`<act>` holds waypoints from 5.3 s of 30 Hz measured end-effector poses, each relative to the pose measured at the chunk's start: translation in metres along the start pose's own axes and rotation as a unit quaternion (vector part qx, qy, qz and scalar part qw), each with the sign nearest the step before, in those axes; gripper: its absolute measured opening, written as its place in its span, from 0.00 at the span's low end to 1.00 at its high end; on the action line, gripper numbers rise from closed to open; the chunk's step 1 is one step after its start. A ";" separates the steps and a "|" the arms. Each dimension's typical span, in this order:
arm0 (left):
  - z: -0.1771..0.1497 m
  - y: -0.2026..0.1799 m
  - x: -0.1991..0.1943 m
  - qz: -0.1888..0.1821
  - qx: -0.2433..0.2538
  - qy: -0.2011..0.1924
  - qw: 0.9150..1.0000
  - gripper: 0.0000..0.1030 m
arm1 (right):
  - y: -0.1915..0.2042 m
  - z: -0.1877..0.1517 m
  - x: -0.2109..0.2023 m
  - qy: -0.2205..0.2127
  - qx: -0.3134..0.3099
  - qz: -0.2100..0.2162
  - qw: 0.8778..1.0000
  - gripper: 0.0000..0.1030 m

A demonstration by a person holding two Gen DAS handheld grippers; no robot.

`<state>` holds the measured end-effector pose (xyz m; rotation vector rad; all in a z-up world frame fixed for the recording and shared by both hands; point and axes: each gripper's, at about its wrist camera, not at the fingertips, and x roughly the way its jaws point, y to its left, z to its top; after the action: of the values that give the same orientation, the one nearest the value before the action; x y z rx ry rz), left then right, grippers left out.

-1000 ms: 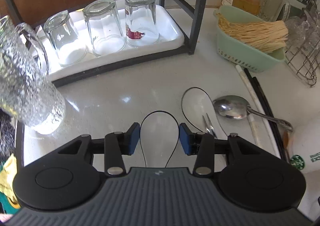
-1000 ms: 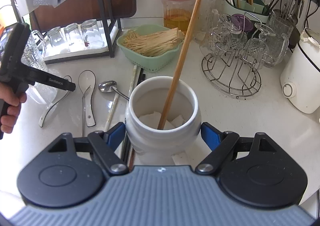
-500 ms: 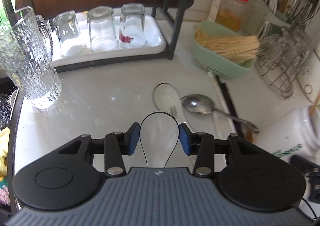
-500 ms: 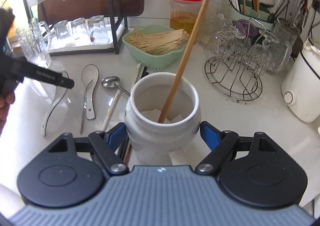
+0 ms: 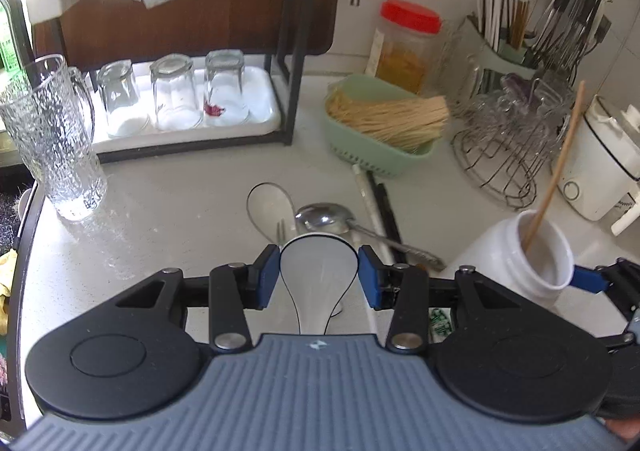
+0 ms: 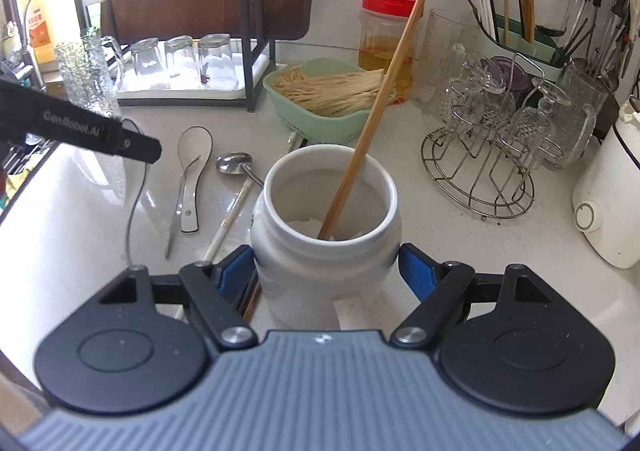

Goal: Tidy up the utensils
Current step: 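Close the left gripper on the white ceramic spoon, then lift the white spoon with the left gripper over the white jar, then lower the white spoon into the jar and open the left gripper, then move the left gripper down to the metal fork on the counter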

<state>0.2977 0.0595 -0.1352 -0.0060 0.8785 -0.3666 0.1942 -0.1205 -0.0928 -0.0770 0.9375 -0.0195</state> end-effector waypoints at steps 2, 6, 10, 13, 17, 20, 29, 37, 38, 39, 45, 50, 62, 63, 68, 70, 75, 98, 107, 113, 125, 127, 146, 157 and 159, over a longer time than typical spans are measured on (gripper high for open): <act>0.002 -0.006 -0.004 -0.001 0.002 -0.005 1.000 0.47 | -0.001 -0.001 0.000 -0.002 -0.003 0.004 1.000 0.79; 0.004 -0.019 -0.008 0.003 0.006 -0.011 1.000 0.47 | -0.004 -0.002 -0.001 -0.005 -0.011 0.015 1.000 0.79; 0.005 -0.034 -0.007 0.015 0.007 -0.006 1.000 0.47 | -0.007 -0.001 0.000 -0.006 -0.019 0.027 0.999 0.79; 0.008 -0.045 -0.013 0.019 0.004 -0.015 1.000 0.47 | -0.011 -0.001 0.001 -0.008 -0.030 0.039 0.999 0.79; 0.016 -0.057 -0.029 0.015 -0.018 -0.026 0.999 0.47 | -0.015 -0.001 0.000 -0.007 -0.041 0.054 0.998 0.79; 0.026 -0.068 -0.045 0.022 -0.023 -0.040 0.999 0.47 | -0.018 -0.001 -0.002 -0.008 -0.045 0.066 0.997 0.79; 0.063 -0.103 -0.085 0.022 -0.028 -0.104 0.994 0.47 | -0.023 0.000 -0.004 -0.009 -0.064 0.090 0.994 0.78; 0.076 -0.143 -0.095 -0.002 0.003 -0.133 0.991 0.47 | -0.027 -0.003 -0.004 -0.019 -0.065 0.104 0.992 0.77; 0.076 -0.146 -0.094 -0.006 0.006 -0.134 0.991 0.47 | -0.027 -0.004 -0.004 -0.022 -0.066 0.104 0.992 0.77; 0.075 -0.149 -0.091 -0.012 0.008 -0.134 0.991 0.47 | -0.027 -0.004 -0.004 -0.023 -0.066 0.104 0.992 0.77; 0.065 -0.160 -0.063 -0.027 0.017 -0.111 0.993 0.47 | -0.036 -0.006 -0.004 -0.034 -0.055 0.122 0.990 0.78; 0.053 -0.156 -0.043 -0.022 0.015 -0.093 0.995 0.47 | -0.040 -0.006 0.001 -0.037 -0.045 0.131 0.990 0.82; 0.033 -0.153 -0.014 -0.015 0.018 -0.061 0.998 0.47 | -0.047 0.000 0.007 -0.044 -0.044 0.161 0.985 0.83; 0.031 -0.154 -0.012 -0.013 0.020 -0.055 0.998 0.47 | -0.047 0.000 0.007 -0.044 -0.043 0.162 0.985 0.83; 0.031 -0.152 -0.006 0.000 0.002 -0.005 1.000 0.47 | -0.045 -0.001 0.008 -0.048 -0.051 0.162 0.984 0.84; 0.033 -0.154 -0.007 0.006 0.005 0.005 1.000 0.47 | -0.045 -0.002 0.009 -0.049 -0.053 0.162 0.984 0.84; 0.032 -0.159 -0.002 0.004 0.018 0.027 0.999 0.47 | -0.042 -0.003 0.010 -0.049 -0.058 0.156 0.985 0.85; 0.034 -0.159 -0.007 0.013 0.025 0.064 0.998 0.48 | -0.040 -0.003 0.015 -0.030 -0.062 0.150 0.986 0.84; 0.041 -0.147 -0.032 0.020 0.005 0.057 0.998 0.48 | -0.040 -0.005 0.015 -0.033 -0.052 0.146 0.987 0.85; 0.038 -0.136 -0.051 0.028 -0.007 0.050 0.998 0.48 | -0.039 -0.004 0.013 -0.028 -0.048 0.142 0.988 0.85; 0.016 -0.110 -0.071 0.042 -0.040 0.051 0.997 0.48 | -0.043 -0.004 0.010 -0.026 -0.022 0.145 0.989 0.84; 0.013 -0.107 -0.072 0.042 -0.044 0.051 0.997 0.48 | -0.044 -0.003 0.010 -0.028 -0.017 0.146 0.989 0.84; -0.013 -0.069 -0.067 0.053 -0.094 0.057 0.993 0.48 | -0.042 -0.001 -0.008 -0.063 -0.010 0.125 0.990 1.00; -0.023 -0.052 -0.057 0.048 -0.102 0.055 0.992 0.48 | -0.049 -0.005 -0.022 -0.062 -0.011 0.136 0.989 1.00; -0.024 -0.050 -0.052 0.031 -0.107 0.061 0.992 0.48 | -0.047 -0.006 -0.022 -0.057 -0.017 0.131 0.990 0.99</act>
<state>0.2337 0.0328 -0.1037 -0.1547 1.0332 -0.2154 0.1768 -0.1661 -0.0752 0.0133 0.8279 0.2426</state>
